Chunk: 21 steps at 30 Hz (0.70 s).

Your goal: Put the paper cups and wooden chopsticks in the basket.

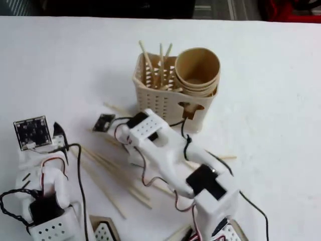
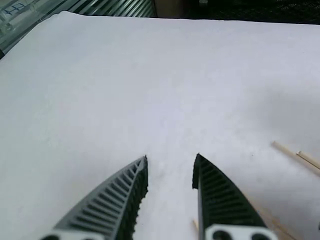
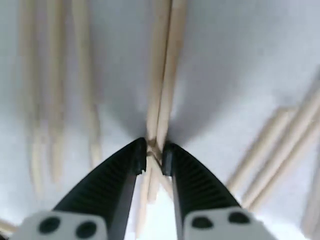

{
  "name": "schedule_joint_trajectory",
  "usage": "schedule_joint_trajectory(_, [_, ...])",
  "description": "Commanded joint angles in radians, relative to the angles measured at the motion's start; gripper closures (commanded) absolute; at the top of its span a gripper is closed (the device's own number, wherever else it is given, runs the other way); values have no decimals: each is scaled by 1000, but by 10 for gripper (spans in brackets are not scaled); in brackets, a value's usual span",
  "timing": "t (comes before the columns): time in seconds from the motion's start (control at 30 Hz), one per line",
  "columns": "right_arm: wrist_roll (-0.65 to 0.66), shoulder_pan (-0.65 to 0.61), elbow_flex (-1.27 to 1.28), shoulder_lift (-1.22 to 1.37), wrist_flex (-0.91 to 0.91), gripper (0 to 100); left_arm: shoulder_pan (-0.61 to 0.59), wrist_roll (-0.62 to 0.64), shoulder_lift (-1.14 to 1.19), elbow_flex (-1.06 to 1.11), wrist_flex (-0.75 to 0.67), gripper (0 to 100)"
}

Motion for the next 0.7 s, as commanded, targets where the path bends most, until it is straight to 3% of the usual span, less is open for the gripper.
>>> schedule_joint_trajectory(0.0, [-12, 4, -40, -156, 61, 981, -4, 5, -7, -6, -21, 838])
schedule_joint_trajectory(0.4, [-12, 4, -112, -487, 170, 981, -4, 5, -7, -6, -21, 838])
schedule_joint_trajectory(0.67, [-18, 5, -407, -625, 277, 981, -4, 5, -7, -6, -21, 838])
